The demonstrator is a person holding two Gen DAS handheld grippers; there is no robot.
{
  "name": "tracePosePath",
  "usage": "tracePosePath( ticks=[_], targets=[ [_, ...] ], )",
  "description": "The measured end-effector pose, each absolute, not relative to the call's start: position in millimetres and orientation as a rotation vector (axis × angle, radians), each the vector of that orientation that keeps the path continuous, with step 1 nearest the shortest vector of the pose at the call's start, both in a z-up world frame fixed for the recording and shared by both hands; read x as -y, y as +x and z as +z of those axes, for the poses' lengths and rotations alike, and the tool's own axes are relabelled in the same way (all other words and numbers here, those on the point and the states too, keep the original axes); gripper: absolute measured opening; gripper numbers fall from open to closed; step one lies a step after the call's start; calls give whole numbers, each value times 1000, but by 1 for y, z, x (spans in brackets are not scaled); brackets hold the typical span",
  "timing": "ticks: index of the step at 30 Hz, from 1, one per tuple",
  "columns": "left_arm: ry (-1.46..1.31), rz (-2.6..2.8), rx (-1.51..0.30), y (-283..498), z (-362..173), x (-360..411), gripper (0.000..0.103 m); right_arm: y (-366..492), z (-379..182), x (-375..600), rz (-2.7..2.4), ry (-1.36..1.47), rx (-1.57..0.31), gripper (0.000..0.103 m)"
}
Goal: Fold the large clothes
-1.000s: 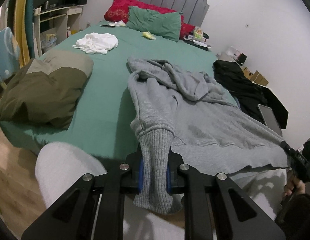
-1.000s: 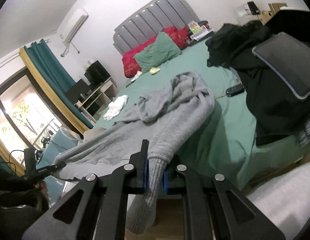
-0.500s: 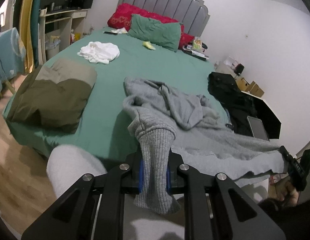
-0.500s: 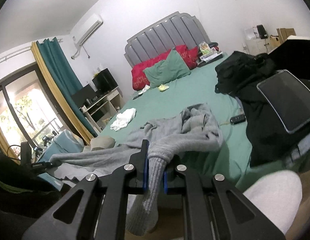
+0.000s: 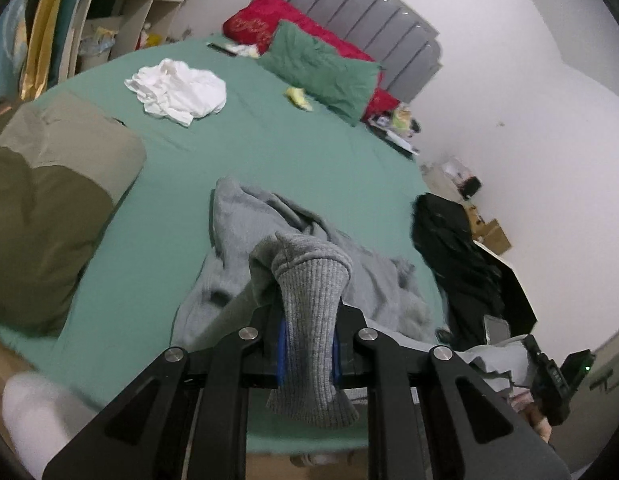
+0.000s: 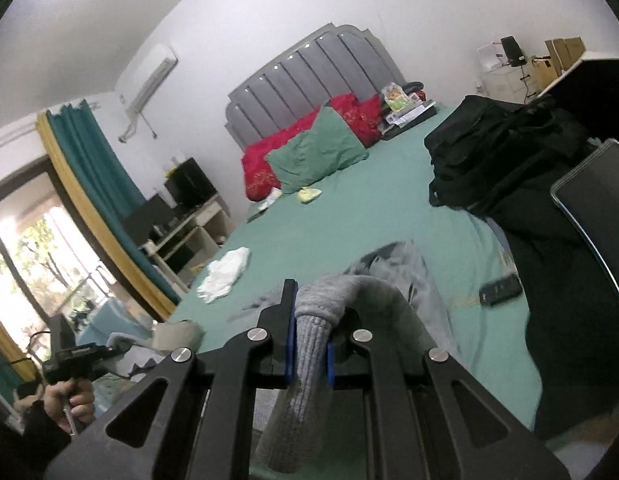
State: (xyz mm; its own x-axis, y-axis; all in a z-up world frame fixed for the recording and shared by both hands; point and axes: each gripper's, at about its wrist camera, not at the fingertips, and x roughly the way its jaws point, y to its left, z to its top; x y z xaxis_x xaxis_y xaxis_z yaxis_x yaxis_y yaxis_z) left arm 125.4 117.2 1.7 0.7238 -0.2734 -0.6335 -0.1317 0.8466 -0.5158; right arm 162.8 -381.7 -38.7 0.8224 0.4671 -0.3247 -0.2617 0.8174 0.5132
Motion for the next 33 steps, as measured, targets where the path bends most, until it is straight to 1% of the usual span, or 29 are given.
tracePosePath(
  ticks=[3,8,12,13,14,15,16,17,18,19,20,21,24,27,33],
  targets=[
    [-557,-43,-792,169,-7,-115,18,208,-37,372,405,418,-473,11],
    [-561,-35,-778,241,-5,-113,18,286,-40,369,369,457,-507,11],
    [-571,-29,-769,303,-14,-114,19,338,-42,356,291,328,-516,11],
    [-595,-38,-791,323,-24,-117,21,349,-46,355,271,312,-522,12],
    [-601,-39,-832,345,-38,-120,31,370,-58,355,254,317,-551,13],
    [-599,-30,-854,356,-48,-123,39,386,-70,357,241,322,-593,16],
    [-601,-2,-858,367,-59,-128,60,406,-87,359,221,321,-656,26],
    [-593,36,-841,371,-66,-133,72,421,-105,363,201,332,-709,40],
    [-581,73,-825,372,-72,-139,73,432,-121,368,190,354,-741,48],
    [-577,83,-817,371,-78,-146,73,439,-133,373,186,380,-766,69],
    [-580,86,-816,369,-81,-151,73,444,-146,379,175,404,-782,94],
    [-571,77,-817,363,-85,-154,73,444,-150,383,151,396,-772,102],
    [-474,53,-852,349,-93,-152,74,436,-140,398,156,405,-708,103],
    [-373,63,-927,323,-109,-148,74,412,-132,412,147,442,-721,103],
    [-255,81,-980,272,-137,-144,74,332,-130,417,153,412,-704,103]
  ],
)
